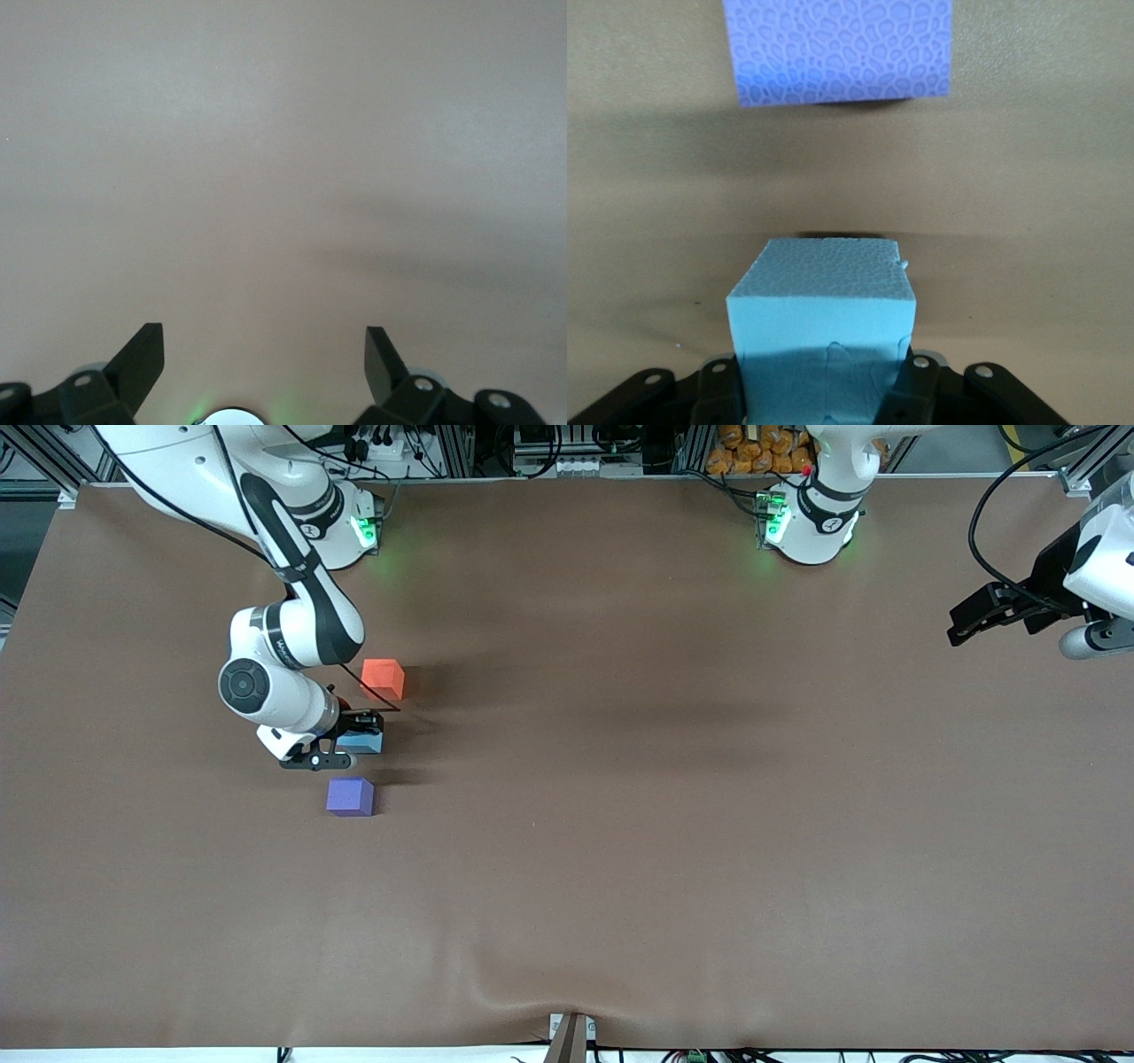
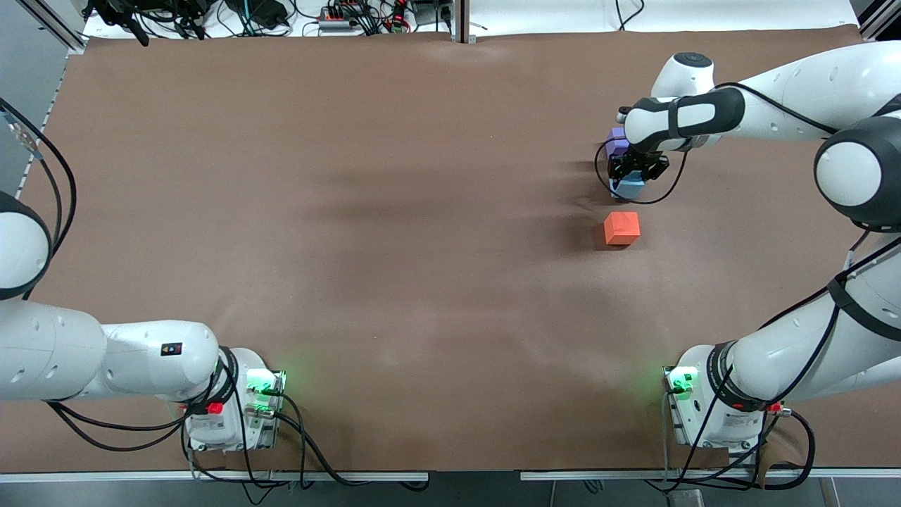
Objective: Place blue block between orange and purple blocks
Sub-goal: 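Lower the blue cube onto the table and open the right gripper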
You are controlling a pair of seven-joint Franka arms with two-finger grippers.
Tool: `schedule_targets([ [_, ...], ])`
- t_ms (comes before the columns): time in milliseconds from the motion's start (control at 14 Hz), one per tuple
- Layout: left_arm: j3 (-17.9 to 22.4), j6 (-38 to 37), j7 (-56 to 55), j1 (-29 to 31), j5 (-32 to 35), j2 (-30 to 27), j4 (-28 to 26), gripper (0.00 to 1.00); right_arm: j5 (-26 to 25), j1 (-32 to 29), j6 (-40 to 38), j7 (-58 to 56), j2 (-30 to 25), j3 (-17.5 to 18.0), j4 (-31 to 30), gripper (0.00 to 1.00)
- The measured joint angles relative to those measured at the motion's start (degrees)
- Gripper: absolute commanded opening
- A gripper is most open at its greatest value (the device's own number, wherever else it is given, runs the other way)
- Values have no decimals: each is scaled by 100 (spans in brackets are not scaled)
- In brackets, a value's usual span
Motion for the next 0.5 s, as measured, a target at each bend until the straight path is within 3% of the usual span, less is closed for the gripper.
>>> schedule_targets([
  [214,0,0,0,0,0,0,-4,100,1,7,112,99,102,16,-7,0],
  [286,1,0,0,1,0,0,-4,100,1,16,139,139,126,22,-8,10],
  [357,1,0,0,1,0,0,-4,100,1,18,143,159,128,22,-7,69],
  [429,1,0,0,1,0,0,-5,100,1,18,143,166,129,21,-7,100],
  [500,1,0,0,1,0,0,-6,100,1,16,142,177,130,20,-8,100],
])
